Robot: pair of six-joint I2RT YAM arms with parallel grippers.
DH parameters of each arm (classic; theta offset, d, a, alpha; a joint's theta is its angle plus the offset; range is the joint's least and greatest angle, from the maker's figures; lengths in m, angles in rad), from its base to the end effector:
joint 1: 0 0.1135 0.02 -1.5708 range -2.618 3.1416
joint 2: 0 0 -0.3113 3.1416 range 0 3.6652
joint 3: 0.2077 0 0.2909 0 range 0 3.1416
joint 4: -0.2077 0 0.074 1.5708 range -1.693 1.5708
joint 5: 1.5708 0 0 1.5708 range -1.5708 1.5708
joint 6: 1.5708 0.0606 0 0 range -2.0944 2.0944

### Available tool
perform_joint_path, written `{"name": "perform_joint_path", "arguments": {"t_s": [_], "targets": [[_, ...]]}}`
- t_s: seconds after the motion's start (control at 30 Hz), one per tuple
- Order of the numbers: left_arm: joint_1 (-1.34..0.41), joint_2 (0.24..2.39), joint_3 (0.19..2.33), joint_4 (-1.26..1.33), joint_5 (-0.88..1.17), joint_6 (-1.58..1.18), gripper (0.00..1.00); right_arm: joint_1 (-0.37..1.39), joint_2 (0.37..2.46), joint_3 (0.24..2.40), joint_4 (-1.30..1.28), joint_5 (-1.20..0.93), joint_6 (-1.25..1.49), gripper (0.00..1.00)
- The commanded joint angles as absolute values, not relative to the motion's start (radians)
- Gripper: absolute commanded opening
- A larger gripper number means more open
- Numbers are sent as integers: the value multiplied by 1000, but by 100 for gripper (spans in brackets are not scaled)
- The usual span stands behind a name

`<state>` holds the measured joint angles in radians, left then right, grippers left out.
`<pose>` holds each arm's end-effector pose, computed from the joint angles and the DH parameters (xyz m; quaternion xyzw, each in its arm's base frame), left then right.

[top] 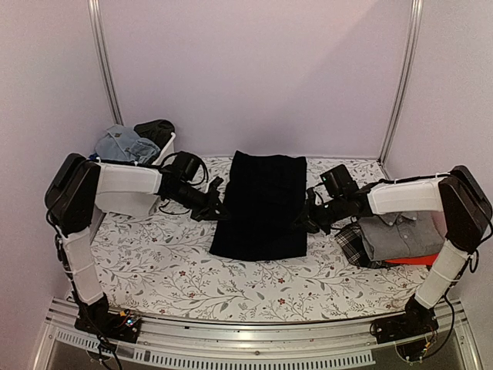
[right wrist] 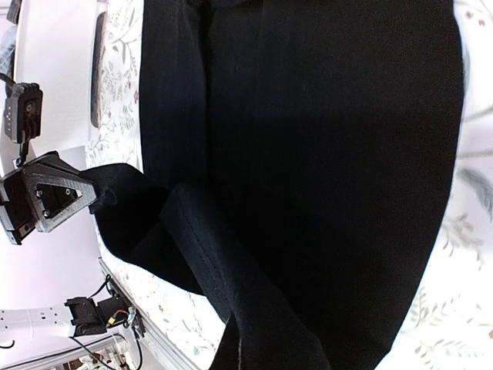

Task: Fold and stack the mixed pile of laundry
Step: Fold the rectangle-folded T-shirt at the center of the board.

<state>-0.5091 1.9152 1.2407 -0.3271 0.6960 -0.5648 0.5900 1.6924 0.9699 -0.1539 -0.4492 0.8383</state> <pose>0.3738 -0.2532 0.1741 0.0706 0.9046 -0.4163 0.0594 0.3121 0.2407 0.1805 0.0383 0.9190 0.3755 0.1135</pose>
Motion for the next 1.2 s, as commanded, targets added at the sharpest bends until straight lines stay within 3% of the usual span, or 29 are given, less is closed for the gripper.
{"name": "perform_joint_path", "arguments": {"t_s": [0.0,0.33,0.77,0.83,0.9,0.97,1.07,1.17], "targets": [[-458,2036,1422,-377,691,-509,0,506,1789,1089,-150,-492,733,0],[-386,2315,1761,-466,741,-478,0,414,2021,1328,-158,-572,684,0],[-346,2408,1863,-448,753,-493,1,389,2174,1463,-143,-606,693,2],[-342,2420,1891,-455,753,-494,22,380,2177,1468,-145,-607,696,13],[-337,2413,1915,-470,746,-484,40,362,2155,1463,-151,-599,703,34],[-317,2377,1906,-467,728,-478,52,347,2113,1466,-168,-581,703,51],[-278,2283,1814,-410,728,-483,62,341,2034,1481,-206,-587,671,65],[-266,2192,1724,-403,699,-423,62,345,1982,1456,-247,-619,638,67]]}}
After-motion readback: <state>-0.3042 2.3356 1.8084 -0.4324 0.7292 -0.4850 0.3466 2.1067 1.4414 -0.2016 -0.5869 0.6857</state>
